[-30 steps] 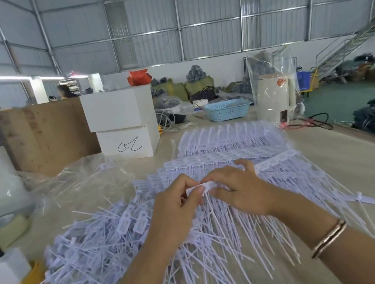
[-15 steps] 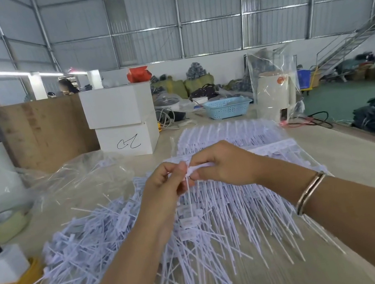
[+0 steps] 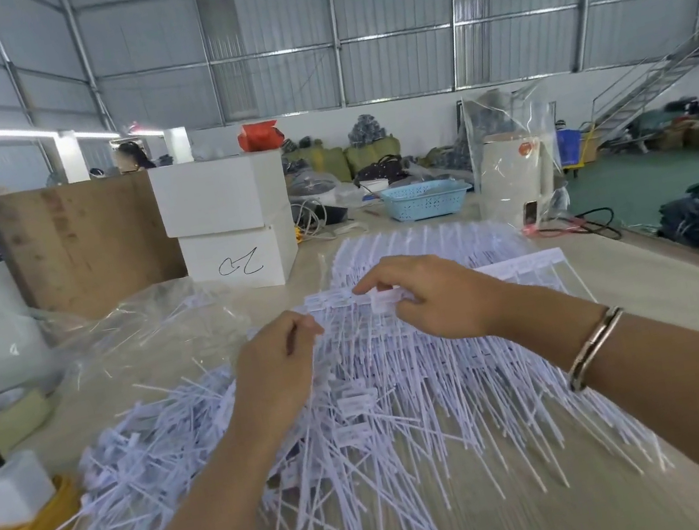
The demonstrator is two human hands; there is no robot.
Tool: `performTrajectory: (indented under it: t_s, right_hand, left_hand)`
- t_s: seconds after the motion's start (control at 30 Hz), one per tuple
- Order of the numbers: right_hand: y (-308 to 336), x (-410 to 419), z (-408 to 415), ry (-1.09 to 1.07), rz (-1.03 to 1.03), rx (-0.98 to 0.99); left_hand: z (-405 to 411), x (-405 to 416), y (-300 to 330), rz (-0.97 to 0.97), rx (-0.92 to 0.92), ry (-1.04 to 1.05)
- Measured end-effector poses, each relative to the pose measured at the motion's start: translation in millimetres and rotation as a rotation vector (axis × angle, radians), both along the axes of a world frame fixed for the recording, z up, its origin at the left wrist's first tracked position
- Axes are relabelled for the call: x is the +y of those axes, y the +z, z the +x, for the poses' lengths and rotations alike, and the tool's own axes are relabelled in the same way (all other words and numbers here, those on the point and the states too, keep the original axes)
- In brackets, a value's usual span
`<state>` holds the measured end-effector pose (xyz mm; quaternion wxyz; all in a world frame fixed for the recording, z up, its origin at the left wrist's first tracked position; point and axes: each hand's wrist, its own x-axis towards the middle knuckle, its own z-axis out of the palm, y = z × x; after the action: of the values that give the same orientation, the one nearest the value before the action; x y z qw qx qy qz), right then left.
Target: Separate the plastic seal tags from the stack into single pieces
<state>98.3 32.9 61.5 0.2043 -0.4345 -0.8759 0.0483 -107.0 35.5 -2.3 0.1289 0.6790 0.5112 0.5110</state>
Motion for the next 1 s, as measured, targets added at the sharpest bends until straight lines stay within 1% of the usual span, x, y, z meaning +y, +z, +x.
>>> performTrajectory:
  t_s: [0.1,0.13,0.17,0.23,0.3,0.37,0.4,0.47,0.5,0.57,0.63,0.67,0.73,0.8,0.9,1.0]
  right_hand:
    - [-2.6,1.7,-3.8,0.021,-0.112,0.071]
    - [-3.9,2.5,-3.9,0.029,-0.117,0.077]
    - [-4.7,3.2,-4.1,0.038,-0.117,0.084]
    - [-5.8,4.1,-6.0,0.055,-0.112,0.100]
    - [-7.3,2.8,-11.1,0.074,-0.108,0.108]
    - [-8.1,-0.2,-16.1,0.104,-0.117,0.138]
    - [-8.0,-2.4,-17.0,0.110,-0.121,0.161]
    - [-7.8,-6.2,-14.2,0.060,-0.091,0.186]
    - [-8.6,-7.4,-10.5,0.014,-0.059,0.185]
    - [-13.6,-8.3,-0.6,-0.075,0.026,0.148]
    - [-18.6,-8.1,4.9,-0.141,0.115,0.031]
    - [-20.5,-8.2,4.8,-0.148,0.142,-0.020]
    - [-22.9,-7.7,3.8,-0.123,0.172,-0.052]
    - [-25.8,-4.8,2.1,-0.092,0.182,-0.030]
    - [-37.3,1.2,-2.6,-0.047,0.159,0.076]
    - [-60.3,4.3,-13.2,-0.063,0.248,0.181]
  left_hand:
    - [0.4,5.3,-3.8,0.061,0.255,0.164]
    - [2.5,4.5,-3.2,0.053,0.254,0.159]
    - [5.7,1.8,-2.0,0.041,0.182,0.086]
    - [16.9,-8.1,4.4,-0.051,-0.039,-0.169]
    - [28.8,-14.4,8.8,-0.140,-0.116,-0.307]
    - [38.3,-13.8,8.1,-0.123,-0.163,-0.322]
    - [40.8,-13.0,7.9,-0.107,-0.222,-0.308]
    - [40.5,-10.9,5.7,-0.099,-0.341,-0.293]
    - [39.0,-10.6,3.7,-0.097,-0.371,-0.301]
    - [36.8,-11.5,-0.9,-0.083,-0.364,-0.316]
    - [34.3,-13.3,-6.0,-0.069,-0.350,-0.297]
    - [32.7,-13.5,-8.1,-0.069,-0.351,-0.286]
    - [30.8,-13.8,-11.5,-0.092,-0.351,-0.286]
    - [29.9,-14.5,-14.2,-0.123,-0.355,-0.308]
    - [30.1,-15.2,-18.2,-0.145,-0.338,-0.298]
    - [30.0,-14.2,-23.9,-0.143,-0.337,-0.214]
